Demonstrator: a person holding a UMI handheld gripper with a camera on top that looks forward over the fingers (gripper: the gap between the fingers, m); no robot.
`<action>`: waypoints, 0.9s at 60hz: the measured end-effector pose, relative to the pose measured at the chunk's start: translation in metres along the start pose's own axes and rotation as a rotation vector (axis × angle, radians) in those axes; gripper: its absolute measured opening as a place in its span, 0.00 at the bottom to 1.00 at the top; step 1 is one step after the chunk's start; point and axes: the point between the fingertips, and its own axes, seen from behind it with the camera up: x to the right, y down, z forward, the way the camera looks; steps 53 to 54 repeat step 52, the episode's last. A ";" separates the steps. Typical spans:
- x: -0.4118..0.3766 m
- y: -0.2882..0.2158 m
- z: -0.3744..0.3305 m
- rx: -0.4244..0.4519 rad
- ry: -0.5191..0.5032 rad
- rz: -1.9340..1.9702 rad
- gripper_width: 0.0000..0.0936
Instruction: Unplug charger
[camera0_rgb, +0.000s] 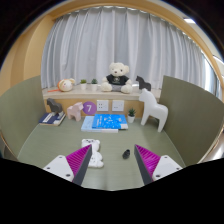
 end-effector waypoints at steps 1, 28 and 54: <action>-0.002 0.003 -0.007 -0.003 0.000 0.005 0.92; -0.030 0.070 -0.112 -0.079 0.018 0.034 0.92; -0.035 0.069 -0.131 -0.066 0.007 0.050 0.91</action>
